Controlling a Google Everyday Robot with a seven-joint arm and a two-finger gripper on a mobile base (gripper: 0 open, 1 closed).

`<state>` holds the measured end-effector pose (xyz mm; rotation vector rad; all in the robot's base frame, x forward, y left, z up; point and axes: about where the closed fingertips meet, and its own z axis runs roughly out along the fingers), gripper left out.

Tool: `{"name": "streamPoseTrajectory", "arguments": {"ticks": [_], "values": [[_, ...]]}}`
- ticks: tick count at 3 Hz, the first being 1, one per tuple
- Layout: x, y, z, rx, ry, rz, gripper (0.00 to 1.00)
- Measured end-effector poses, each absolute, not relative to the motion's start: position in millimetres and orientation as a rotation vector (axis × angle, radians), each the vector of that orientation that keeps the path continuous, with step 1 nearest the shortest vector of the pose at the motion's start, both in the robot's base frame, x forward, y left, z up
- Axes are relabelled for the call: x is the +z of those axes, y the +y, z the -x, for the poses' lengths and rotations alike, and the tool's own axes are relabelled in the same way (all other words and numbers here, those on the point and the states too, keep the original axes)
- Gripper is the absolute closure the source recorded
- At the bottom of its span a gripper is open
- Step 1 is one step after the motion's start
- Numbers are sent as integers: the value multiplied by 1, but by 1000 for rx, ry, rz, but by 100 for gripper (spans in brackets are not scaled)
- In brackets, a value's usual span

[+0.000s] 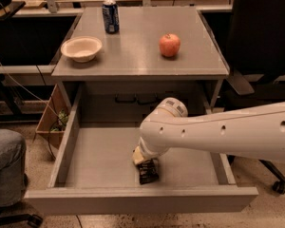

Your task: Pick rxbar chocolate from top drawer and place on counter

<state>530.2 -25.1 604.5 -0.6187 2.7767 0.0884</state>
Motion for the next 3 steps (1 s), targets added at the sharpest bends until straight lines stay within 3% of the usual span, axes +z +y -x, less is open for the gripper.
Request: {"name": "streamPoseTrajectory", "arguments": {"ticks": [3], "values": [[720,-27,-585,231,2632,648,100]]}}
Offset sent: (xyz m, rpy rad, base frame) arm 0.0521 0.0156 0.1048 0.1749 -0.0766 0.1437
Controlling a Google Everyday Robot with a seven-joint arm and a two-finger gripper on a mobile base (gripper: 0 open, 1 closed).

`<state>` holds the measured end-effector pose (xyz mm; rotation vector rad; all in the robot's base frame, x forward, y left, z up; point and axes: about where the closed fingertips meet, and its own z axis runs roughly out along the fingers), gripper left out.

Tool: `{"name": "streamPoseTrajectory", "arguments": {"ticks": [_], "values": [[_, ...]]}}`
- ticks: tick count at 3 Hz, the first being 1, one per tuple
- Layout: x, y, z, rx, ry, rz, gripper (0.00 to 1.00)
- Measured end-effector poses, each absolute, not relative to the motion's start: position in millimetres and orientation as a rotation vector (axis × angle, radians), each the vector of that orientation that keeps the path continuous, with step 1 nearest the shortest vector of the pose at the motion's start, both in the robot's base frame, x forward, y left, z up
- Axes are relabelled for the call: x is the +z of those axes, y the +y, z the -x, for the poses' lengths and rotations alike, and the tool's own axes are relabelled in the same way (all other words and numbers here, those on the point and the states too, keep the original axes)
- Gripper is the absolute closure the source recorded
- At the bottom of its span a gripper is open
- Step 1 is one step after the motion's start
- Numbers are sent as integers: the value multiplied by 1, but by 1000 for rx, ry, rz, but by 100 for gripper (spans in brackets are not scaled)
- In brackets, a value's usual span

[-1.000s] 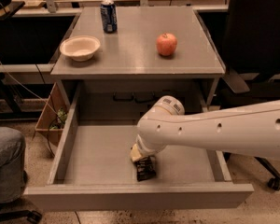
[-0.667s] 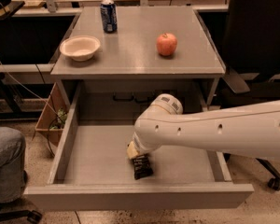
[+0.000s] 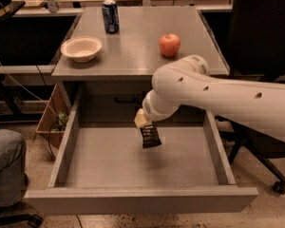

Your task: Pick rxbar chocolate from top drawer and place on counter

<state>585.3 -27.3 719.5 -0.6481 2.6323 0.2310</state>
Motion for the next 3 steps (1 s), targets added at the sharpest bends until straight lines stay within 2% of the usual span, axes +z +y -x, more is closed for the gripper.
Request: {"name": "streamPoseTrajectory", "arguments": {"ticks": [2,3], "values": [[855,-70,-611,198,2508,755,100],[855,-70,-611,198,2508,755,100]]}}
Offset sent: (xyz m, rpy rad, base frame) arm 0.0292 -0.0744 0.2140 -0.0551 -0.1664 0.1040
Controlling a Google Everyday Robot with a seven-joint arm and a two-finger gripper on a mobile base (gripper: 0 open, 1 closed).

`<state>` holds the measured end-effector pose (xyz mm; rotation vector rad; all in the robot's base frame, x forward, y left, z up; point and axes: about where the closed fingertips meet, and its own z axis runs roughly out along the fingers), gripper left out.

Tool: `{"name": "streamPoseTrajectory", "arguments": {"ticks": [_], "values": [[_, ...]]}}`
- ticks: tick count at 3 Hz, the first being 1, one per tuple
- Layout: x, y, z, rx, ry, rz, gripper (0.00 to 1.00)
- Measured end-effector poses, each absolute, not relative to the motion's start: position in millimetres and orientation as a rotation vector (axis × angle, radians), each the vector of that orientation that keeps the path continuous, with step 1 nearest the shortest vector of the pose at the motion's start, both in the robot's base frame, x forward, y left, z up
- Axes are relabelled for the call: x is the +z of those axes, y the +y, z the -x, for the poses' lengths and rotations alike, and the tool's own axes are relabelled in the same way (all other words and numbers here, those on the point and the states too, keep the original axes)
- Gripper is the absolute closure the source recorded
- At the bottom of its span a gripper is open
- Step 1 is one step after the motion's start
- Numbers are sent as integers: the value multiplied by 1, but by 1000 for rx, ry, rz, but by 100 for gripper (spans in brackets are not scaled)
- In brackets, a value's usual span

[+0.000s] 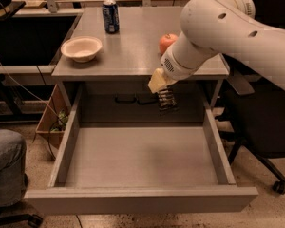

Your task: Pick rxbar chocolate from top drawer and place on counter

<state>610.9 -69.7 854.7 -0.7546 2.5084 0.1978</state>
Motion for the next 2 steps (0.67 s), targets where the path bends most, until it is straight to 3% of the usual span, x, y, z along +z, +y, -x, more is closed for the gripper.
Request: {"name": "streamPoseTrajectory", "arguments": {"ticks": [2], "values": [[853,-131,-667,233,2482,641,100]]}}
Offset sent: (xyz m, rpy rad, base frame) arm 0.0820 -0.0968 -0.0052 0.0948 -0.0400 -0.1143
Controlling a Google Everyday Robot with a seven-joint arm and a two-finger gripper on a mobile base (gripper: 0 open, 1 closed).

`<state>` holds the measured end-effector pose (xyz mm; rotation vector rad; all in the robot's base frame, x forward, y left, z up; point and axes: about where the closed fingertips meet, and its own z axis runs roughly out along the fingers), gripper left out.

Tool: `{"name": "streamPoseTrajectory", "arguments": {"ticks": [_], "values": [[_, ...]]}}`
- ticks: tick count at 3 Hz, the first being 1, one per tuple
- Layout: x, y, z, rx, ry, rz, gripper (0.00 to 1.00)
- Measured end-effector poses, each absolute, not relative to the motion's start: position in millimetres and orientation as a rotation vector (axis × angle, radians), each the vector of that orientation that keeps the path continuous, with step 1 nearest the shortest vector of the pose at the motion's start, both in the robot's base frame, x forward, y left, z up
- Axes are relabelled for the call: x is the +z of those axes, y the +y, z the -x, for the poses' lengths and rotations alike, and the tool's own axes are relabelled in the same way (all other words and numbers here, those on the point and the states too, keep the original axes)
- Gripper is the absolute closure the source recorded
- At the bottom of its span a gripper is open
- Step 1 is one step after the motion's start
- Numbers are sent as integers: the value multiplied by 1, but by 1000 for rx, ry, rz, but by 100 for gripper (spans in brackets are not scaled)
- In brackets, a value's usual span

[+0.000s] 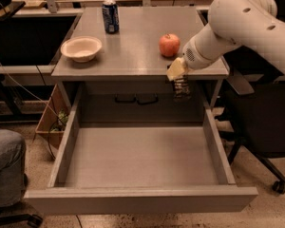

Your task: Pick rxbar chocolate from top drawer and place on counter

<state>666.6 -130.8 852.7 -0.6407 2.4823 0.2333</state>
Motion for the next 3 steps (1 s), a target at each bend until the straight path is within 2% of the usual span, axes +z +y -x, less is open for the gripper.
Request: {"name": "streamPoseTrajectory", "arguments": {"ticks": [3], "values": [[899,-178,-755,68,2365,642,100]]}}
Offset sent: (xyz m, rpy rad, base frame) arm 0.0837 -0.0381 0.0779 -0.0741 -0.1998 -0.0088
